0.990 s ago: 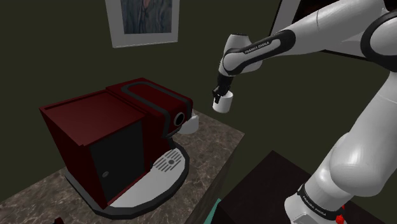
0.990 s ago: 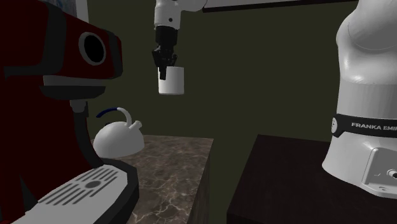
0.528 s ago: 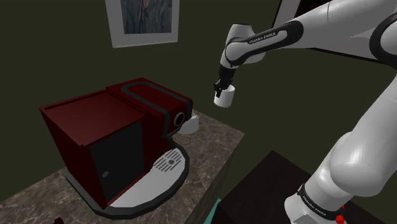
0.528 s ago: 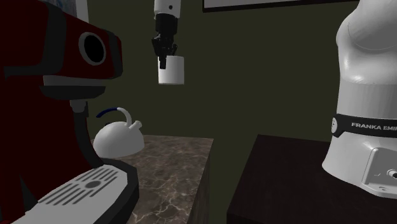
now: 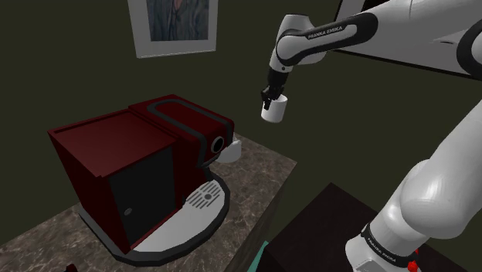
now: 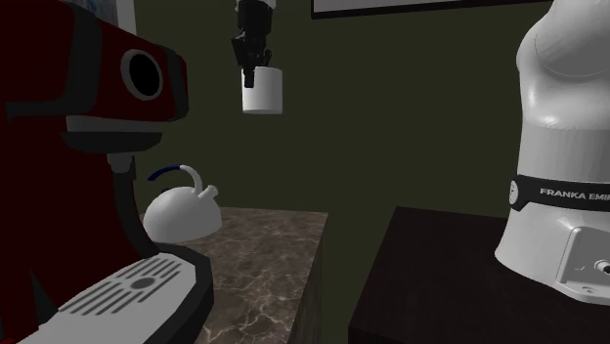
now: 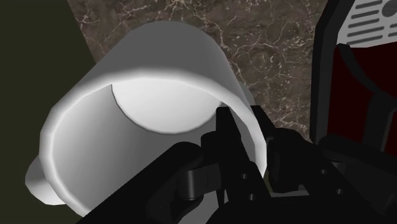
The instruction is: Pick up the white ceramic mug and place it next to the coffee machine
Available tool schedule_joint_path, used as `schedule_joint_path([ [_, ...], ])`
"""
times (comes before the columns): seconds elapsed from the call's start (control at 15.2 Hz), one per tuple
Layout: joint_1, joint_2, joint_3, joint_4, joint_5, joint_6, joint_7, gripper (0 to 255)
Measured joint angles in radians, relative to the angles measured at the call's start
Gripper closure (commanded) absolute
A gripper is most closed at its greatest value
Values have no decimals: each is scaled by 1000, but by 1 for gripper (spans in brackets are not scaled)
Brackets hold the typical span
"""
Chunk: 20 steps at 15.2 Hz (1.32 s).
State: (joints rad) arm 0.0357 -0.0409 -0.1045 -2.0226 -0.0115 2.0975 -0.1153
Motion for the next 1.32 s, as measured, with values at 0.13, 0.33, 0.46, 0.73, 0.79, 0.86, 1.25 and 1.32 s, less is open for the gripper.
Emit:
schedule_joint_path([
  [0.13,0,-5,0,21,-1,-27,0,255],
  [0.33,0,-11,0,56,-1,-67,-1,255],
  [0.46,0,-18,0,76,-1,-94,0,255],
  [0.73,1,-24,1,122,-2,-146,1,255],
  [0.79,1,-25,1,134,-2,-159,0,255],
  [0.86,1,-25,1,147,-2,-171,1,255],
  [1.25,0,-23,1,231,-1,-254,-1,255],
  [1.32,1,-19,1,250,-1,-269,0,255],
])
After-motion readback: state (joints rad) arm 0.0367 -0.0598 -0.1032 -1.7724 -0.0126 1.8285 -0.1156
